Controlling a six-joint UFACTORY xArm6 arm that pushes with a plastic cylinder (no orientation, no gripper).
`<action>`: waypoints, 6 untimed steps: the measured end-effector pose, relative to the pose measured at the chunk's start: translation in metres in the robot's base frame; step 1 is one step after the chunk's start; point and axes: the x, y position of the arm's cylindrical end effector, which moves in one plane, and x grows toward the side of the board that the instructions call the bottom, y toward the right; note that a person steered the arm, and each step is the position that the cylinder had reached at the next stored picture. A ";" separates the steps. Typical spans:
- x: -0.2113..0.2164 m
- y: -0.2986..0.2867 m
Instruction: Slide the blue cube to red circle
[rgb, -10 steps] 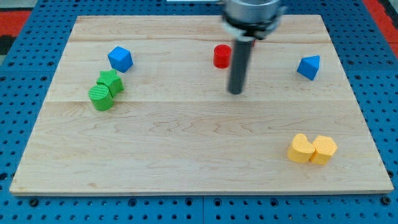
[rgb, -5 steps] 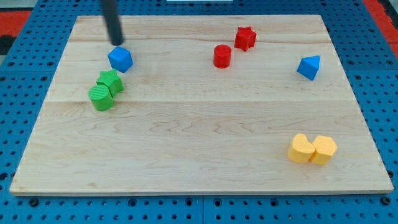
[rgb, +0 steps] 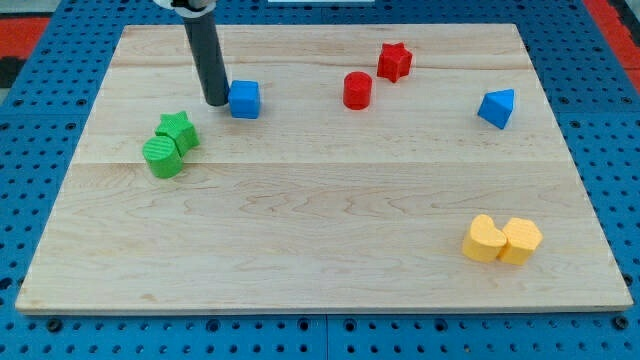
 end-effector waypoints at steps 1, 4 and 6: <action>-0.001 0.010; -0.006 0.086; 0.013 0.151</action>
